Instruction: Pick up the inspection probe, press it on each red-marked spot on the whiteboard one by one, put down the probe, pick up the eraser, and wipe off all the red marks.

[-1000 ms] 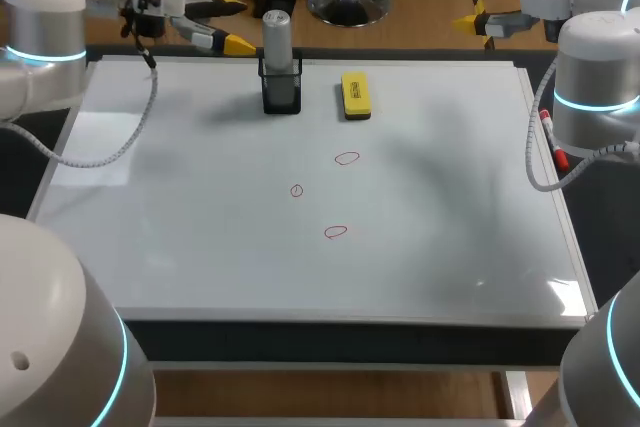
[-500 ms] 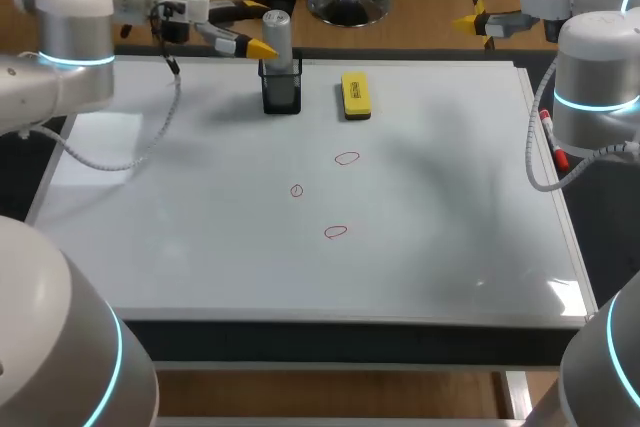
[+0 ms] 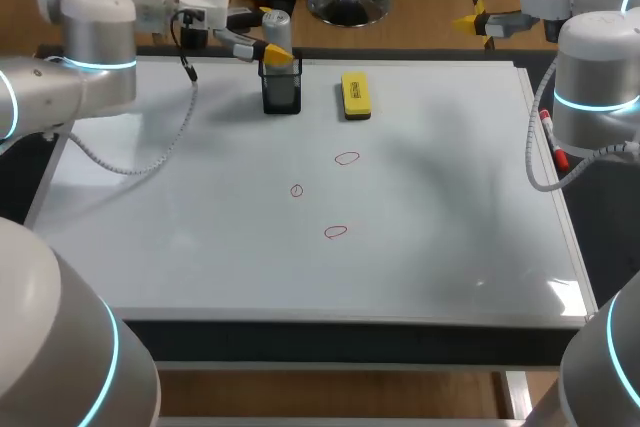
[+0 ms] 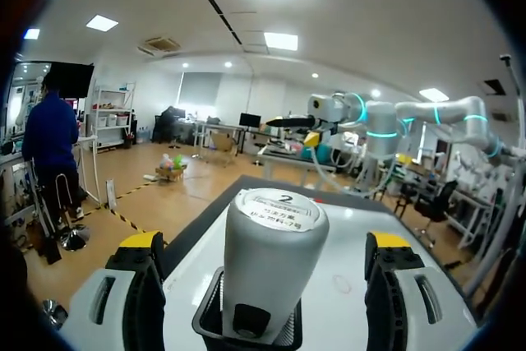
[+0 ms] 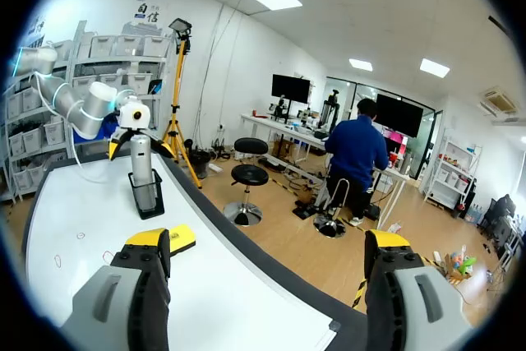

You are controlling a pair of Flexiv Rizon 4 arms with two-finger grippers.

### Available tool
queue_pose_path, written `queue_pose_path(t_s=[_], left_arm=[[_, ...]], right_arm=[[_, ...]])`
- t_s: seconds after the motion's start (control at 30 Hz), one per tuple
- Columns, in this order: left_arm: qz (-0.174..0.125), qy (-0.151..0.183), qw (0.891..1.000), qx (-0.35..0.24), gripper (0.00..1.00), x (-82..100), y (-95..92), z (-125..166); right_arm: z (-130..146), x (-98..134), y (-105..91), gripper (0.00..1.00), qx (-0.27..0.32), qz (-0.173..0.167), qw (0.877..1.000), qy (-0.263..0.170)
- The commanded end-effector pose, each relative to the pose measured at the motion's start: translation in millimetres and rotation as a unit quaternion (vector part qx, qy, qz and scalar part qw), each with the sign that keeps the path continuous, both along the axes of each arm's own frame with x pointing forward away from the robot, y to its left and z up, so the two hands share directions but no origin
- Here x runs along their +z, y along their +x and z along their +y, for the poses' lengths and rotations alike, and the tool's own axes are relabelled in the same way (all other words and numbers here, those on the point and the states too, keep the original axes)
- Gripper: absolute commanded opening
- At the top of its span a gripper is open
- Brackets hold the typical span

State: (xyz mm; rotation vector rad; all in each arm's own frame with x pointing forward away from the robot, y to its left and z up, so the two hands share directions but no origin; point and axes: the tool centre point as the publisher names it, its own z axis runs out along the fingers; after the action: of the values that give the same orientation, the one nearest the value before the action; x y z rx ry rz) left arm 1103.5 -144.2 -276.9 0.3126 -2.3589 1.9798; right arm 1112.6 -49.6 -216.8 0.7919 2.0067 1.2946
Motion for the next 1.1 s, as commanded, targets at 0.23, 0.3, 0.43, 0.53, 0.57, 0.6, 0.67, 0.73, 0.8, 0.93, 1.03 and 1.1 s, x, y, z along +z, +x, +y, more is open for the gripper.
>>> queue_pose_path(t_s=[0.23, 0.3, 0.43, 0.53, 0.57, 0.6, 0.67, 0.73, 0.8, 0.93, 1.03, 1.1], left_arm=[[-0.002, -0.006, 1.000, 0.005, 1.00, -9.1, 8.8, 0.5], [-0.002, -0.007, 1.000, 0.004, 1.00, -10.8, 9.6, 0.4], [-0.003, -0.011, 1.000, 0.002, 1.00, -12.3, 9.8, -1.0], [-0.003, -0.013, 1.000, 0.002, 1.00, -12.7, 9.5, -1.1], [-0.003, -0.013, 1.000, 0.001, 1.00, -12.9, 9.3, -1.1], [-0.003, -0.012, 1.000, 0.000, 1.00, -13.1, 9.0, -1.1], [-0.003, -0.010, 1.000, -0.002, 0.50, -13.0, 8.4, -0.9], [-0.005, -0.011, 1.000, -0.003, 0.26, -12.4, 7.6, -0.6], [-0.007, -0.011, 1.000, -0.006, 0.00, -11.9, 7.2, -0.2], [-0.010, -0.013, 1.000, -0.007, 0.00, -10.8, 5.2, 1.5], [-0.014, -0.015, 1.000, -0.007, 0.00, -8.0, 3.5, 2.4], [-0.017, -0.017, 1.000, -0.008, 0.00, -6.4, 3.6, 2.8]], right_arm=[[-0.4, -0.1, 0.3, 1.00, 0.001, 0.000, 1.000, 0.000], [-0.4, -0.1, 0.3, 1.00, 0.001, 0.000, 1.000, 0.000], [-0.4, -0.1, 0.3, 1.00, 0.001, 0.000, 1.000, 0.000], [-0.4, -0.1, 0.3, 1.00, 0.001, 0.000, 1.000, 0.000], [-0.4, -0.1, 0.3, 1.00, 0.001, 0.000, 1.000, 0.000], [-0.4, -0.1, 0.3, 1.00, 0.001, 0.000, 1.000, 0.000], [-0.4, -0.1, 0.3, 1.00, 0.001, 0.000, 1.000, 0.000], [-0.4, -0.1, 0.3, 1.00, 0.001, 0.000, 1.000, 0.000], [-0.4, -0.1, 0.3, 1.00, 0.001, 0.000, 1.000, 0.000], [-0.4, -0.1, 0.3, 1.00, 0.001, 0.000, 1.000, 0.000], [-0.4, -0.1, 0.3, 1.00, 0.001, 0.000, 1.000, 0.000], [-0.4, -0.1, 0.3, 1.00, 0.001, 0.000, 1.000, 0.000]])
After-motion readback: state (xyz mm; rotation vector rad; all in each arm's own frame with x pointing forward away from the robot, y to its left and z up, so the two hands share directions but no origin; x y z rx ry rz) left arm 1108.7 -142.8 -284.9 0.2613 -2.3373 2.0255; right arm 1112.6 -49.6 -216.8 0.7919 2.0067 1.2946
